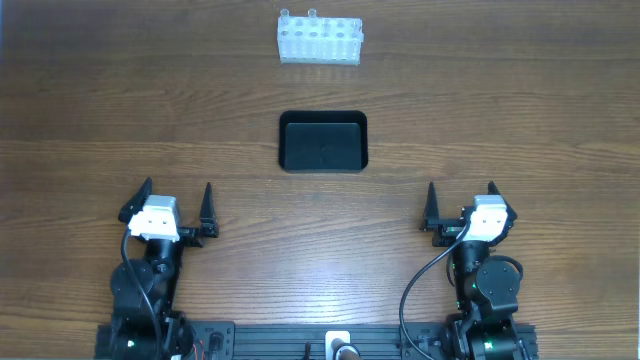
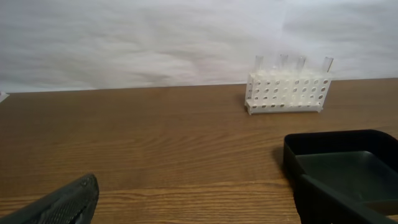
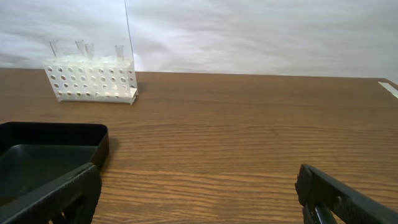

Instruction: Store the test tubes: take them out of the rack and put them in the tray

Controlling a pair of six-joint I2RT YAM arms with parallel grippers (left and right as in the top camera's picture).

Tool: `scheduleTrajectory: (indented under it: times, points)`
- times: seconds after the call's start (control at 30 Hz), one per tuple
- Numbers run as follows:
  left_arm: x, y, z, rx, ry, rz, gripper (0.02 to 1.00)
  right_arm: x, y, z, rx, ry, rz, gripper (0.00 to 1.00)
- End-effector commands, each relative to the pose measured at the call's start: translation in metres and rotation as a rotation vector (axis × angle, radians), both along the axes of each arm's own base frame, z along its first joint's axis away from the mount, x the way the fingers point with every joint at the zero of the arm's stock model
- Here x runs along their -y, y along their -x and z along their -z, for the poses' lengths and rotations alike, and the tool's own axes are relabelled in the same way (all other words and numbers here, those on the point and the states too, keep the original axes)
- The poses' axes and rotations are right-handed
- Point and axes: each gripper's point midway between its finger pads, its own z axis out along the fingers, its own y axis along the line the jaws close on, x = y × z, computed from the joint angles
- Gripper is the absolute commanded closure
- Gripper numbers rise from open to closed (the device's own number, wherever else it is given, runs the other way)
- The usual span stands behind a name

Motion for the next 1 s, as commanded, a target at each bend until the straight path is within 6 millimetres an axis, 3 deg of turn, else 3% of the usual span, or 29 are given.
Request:
scheduleTrajectory:
  times: [0.03, 0.87, 1.0]
  points:
    - [-0.002, 0.000, 0.001, 0.004, -0.008, -0.011, 0.018, 0.001, 0.000, 0.003, -0.007, 0.004, 0.003, 0.007]
    - [-0.003, -0.001, 0.000, 0.006, -0.004, -0.015, 0.018, 0.001, 0.000, 0.003, -0.007, 0.004, 0.002, 0.009]
    - [0.003, -0.008, -0.019, 0.075, 0.003, 0.014, 0.020, 0.001, 0.000, 0.003, -0.007, 0.004, 0.002, 0.007]
